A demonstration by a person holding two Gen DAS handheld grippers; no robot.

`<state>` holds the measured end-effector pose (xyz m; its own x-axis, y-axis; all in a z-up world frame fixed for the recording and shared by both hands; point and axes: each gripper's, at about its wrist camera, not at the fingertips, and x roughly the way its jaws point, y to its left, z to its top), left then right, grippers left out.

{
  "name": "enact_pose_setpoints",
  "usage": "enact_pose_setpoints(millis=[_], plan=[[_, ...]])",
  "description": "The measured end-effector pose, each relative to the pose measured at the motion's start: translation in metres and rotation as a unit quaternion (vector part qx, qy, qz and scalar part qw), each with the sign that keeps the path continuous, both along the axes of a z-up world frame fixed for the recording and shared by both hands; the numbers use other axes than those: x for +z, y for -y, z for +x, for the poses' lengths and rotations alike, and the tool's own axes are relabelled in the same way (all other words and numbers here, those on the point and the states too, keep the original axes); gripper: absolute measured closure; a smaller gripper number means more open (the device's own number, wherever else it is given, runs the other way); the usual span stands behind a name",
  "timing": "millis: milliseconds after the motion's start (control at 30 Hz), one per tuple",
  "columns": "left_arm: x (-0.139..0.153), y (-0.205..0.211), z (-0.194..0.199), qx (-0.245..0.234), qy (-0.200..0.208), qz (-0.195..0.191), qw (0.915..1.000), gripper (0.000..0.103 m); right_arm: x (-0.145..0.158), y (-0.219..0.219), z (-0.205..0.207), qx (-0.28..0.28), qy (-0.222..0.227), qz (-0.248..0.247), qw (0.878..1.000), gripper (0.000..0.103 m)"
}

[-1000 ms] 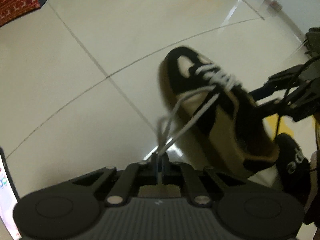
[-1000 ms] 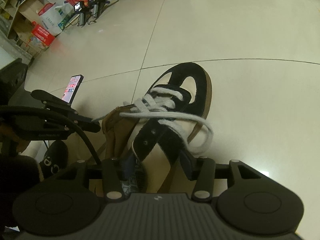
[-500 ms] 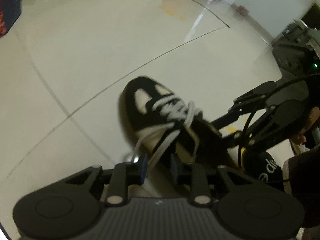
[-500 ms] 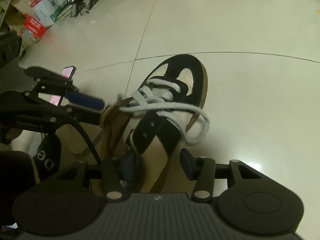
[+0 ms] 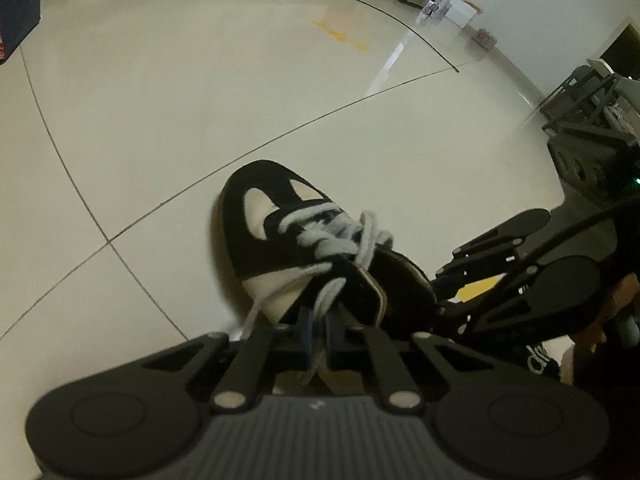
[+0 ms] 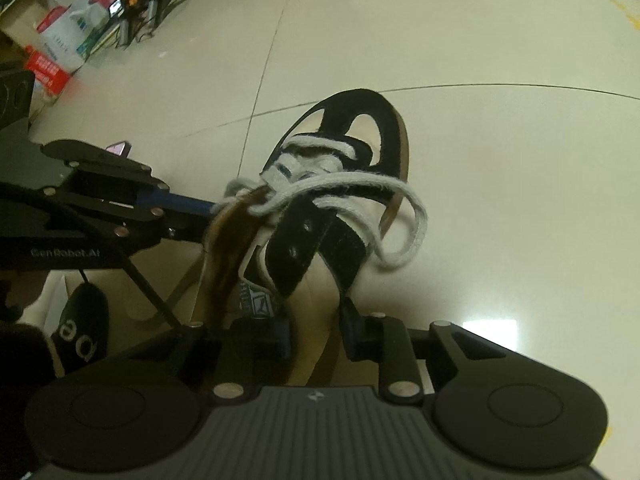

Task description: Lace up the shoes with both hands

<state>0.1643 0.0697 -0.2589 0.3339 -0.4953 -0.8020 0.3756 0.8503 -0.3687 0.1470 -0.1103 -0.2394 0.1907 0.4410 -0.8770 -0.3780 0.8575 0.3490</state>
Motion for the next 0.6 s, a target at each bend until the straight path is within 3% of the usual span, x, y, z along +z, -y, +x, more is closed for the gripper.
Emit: enact_pose_setpoints(millis=[233,400,600], plan=[[0.003,-0.001,0.015,0.040,0.030,0.023,0.9985,0.099,-0.001,-0.005,0.014,-0.022,0.006,0.007,1.000,0.078],[0.005,-0.008,0.033,0.079,0.027,0.020,0.9963,0.100,-0.001,-0.002,0.029,-0.047,0.010,0.021,0.999,0.078],[0.008,-0.007,0.021,0.086,0.021,0.024,0.9958,0.100,0.003,-0.001,0.031,-0.047,0.012,0.021,0.999,0.076]])
